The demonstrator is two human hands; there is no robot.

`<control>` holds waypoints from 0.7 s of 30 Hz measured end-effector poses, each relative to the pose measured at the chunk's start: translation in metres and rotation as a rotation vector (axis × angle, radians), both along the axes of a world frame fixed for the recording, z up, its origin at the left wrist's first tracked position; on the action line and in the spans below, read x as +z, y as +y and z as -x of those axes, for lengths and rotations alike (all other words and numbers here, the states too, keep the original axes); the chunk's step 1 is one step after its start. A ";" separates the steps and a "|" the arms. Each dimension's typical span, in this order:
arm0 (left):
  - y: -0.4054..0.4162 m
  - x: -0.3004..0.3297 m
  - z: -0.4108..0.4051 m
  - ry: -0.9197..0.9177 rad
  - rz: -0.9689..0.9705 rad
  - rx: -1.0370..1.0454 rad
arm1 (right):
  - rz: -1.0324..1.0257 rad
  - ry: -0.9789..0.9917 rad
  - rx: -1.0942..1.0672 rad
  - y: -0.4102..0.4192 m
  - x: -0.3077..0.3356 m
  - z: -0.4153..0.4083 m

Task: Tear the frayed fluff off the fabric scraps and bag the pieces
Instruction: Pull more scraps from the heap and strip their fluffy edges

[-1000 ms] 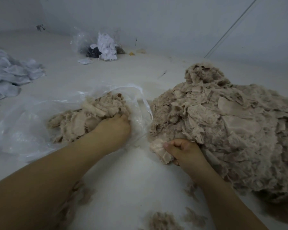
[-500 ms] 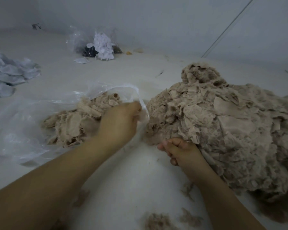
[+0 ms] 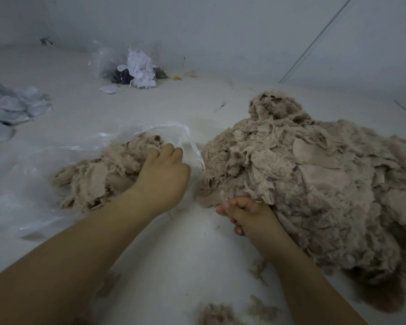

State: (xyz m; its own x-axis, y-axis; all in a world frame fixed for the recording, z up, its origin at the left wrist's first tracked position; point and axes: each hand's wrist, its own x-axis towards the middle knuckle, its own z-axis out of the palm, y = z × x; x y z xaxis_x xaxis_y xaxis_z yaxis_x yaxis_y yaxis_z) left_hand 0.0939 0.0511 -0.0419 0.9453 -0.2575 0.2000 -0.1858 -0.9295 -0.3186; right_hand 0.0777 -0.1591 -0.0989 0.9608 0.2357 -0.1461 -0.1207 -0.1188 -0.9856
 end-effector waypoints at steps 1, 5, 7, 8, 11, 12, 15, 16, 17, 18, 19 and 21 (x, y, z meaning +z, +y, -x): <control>-0.003 0.000 0.000 0.038 0.009 -0.006 | -0.007 0.000 0.002 0.000 0.000 0.000; -0.024 -0.015 0.002 0.097 0.181 -0.102 | -0.023 0.007 -0.006 0.000 0.001 0.001; -0.039 -0.023 0.004 0.141 0.286 -0.134 | -0.044 0.022 -0.011 0.001 0.002 0.001; -0.045 -0.027 0.003 0.161 0.296 -0.133 | -0.062 0.031 -0.017 0.001 0.002 0.000; -0.054 -0.036 0.001 0.142 0.218 -0.126 | -0.133 0.047 -0.050 0.001 0.002 -0.001; -0.056 -0.037 0.000 0.130 0.203 -0.133 | -0.146 0.036 -0.053 0.001 0.002 -0.001; -0.057 -0.040 0.006 0.134 0.234 -0.146 | -0.148 -0.020 -0.044 0.000 0.000 -0.003; -0.057 -0.040 0.009 0.128 0.251 -0.149 | -0.144 -0.037 -0.034 0.000 0.000 -0.003; -0.056 -0.041 0.013 0.124 0.252 -0.151 | -0.141 -0.041 -0.018 -0.001 0.001 -0.003; -0.055 -0.040 0.018 0.120 0.254 -0.148 | -0.139 -0.036 0.002 -0.001 0.001 -0.004; -0.054 -0.038 0.023 0.122 0.274 -0.134 | -0.135 -0.025 0.020 -0.001 0.001 -0.004; -0.052 -0.032 0.030 0.104 0.330 -0.091 | -0.110 0.005 0.037 -0.001 0.001 -0.005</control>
